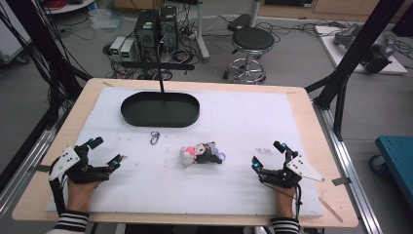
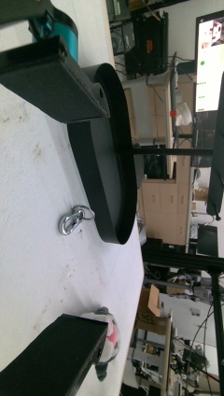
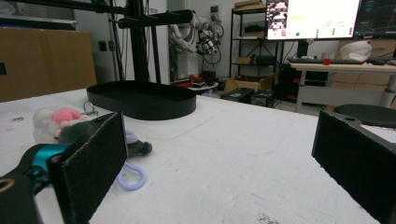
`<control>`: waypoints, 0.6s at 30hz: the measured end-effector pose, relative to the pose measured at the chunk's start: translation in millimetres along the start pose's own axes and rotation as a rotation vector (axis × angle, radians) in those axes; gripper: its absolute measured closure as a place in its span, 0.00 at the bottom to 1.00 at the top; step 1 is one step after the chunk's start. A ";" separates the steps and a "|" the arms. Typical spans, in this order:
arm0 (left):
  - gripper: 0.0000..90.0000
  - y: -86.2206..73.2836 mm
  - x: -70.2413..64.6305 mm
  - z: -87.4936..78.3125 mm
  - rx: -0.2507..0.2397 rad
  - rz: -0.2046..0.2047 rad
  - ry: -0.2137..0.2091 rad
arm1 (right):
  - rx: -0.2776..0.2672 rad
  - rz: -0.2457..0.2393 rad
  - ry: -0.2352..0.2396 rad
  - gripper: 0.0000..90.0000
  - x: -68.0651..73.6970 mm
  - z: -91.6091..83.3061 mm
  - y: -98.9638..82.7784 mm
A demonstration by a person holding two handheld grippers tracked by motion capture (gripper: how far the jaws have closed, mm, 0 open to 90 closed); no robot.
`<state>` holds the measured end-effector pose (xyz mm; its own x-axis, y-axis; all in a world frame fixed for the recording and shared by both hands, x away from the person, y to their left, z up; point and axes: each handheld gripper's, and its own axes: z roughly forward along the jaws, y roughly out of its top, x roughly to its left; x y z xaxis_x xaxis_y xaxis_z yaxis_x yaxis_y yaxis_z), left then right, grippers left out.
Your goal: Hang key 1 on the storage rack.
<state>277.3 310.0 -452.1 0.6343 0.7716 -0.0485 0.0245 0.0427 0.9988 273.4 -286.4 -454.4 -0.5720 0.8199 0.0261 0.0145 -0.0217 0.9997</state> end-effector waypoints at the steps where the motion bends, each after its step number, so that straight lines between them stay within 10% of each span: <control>1: 0.02 0.0 0.0 0.0 0.000 0.000 0.000 | 0.000 -0.001 0.001 0.03 0.0 0.1 0.0; 18: 0.02 61.6 -5.2 12.4 0.121 0.088 -0.128 | 0.000 -0.002 0.002 0.03 -0.2 0.2 0.0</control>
<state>285.0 300.8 -390.2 0.7312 0.6814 0.0329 0.0522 -0.1040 0.9932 273.6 -286.4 -454.4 -0.5738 0.8186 0.0238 0.0131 -0.0199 0.9997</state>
